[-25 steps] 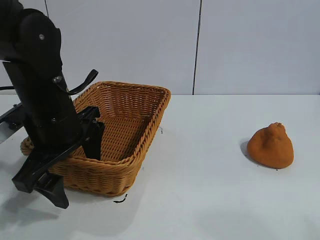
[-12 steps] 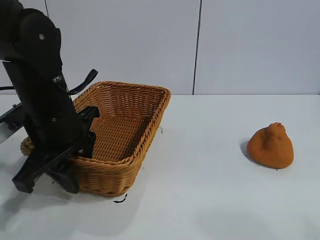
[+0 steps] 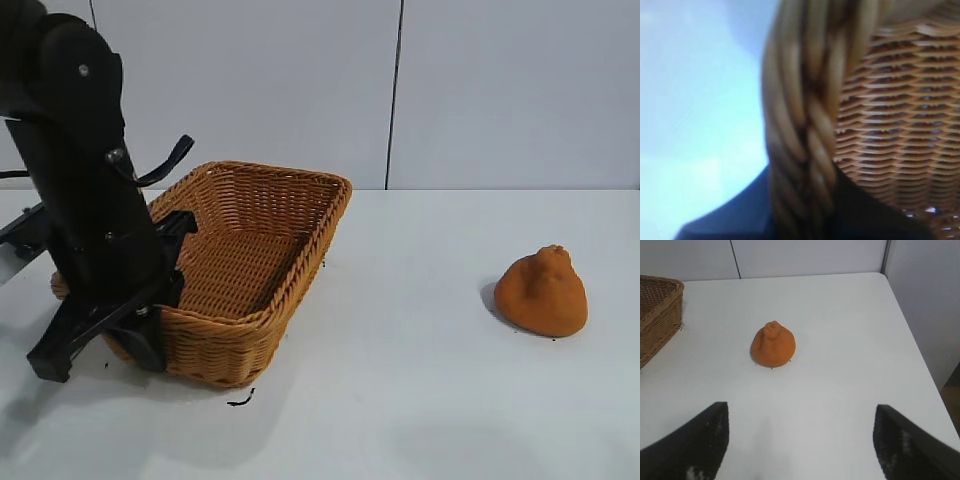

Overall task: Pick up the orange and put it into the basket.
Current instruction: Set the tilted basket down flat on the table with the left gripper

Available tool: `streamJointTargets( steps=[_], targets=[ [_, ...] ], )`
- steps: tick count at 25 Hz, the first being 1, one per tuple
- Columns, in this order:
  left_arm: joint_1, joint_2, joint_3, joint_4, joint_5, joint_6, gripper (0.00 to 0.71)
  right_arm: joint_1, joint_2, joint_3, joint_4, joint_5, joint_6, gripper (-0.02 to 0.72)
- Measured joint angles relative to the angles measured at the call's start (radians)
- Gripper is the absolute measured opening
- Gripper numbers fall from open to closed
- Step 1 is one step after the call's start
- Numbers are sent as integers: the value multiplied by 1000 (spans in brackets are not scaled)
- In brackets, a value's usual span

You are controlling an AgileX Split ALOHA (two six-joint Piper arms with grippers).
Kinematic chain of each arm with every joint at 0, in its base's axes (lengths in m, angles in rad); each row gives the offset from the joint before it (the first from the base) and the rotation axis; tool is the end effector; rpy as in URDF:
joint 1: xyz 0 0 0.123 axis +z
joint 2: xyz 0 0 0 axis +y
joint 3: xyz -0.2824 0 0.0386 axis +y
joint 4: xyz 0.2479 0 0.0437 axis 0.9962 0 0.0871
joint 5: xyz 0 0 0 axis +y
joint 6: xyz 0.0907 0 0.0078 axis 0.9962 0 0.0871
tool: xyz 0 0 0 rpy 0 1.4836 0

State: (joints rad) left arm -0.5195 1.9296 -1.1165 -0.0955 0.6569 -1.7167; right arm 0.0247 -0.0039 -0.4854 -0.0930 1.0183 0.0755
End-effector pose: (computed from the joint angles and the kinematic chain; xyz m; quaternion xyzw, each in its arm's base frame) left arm 0.3051 -0.1806 0.1345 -0.5892 0.8019 -0.0986 0.0117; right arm -0.0020 -0.0073 0.2768 0.0220 0.8437 -0.0197 0.5361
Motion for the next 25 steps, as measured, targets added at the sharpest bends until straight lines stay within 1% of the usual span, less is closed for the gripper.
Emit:
streamJointTargets(
  steps=[4,8,13,15,16,17,20,22,25],
  targets=[
    [12,-8,-51,0,34,8,94,0,0,0,0,0,0,545],
    [36,-35,-114,0,105,50,94,0,0,0,0,0,0,545],
    [87,-45,-203,-13,175,229,94,0,0,0,0,0,0,545],
    [115,-45,-233,-50,187,327,93,0,0,0,0,0,0,545],
    [115,-45,-233,-50,187,327,93,0,0,0,0,0,0,545],
    [148,-45,-255,-99,195,427,93,0,0,0,0,0,0,545],
    [199,-45,-272,-167,207,598,93,0,0,0,0,0,0,545],
    [236,-45,-275,-192,233,718,93,0,0,0,0,0,0,545],
    [285,-45,-277,-198,280,879,93,0,0,0,0,0,0,545]
  ],
)
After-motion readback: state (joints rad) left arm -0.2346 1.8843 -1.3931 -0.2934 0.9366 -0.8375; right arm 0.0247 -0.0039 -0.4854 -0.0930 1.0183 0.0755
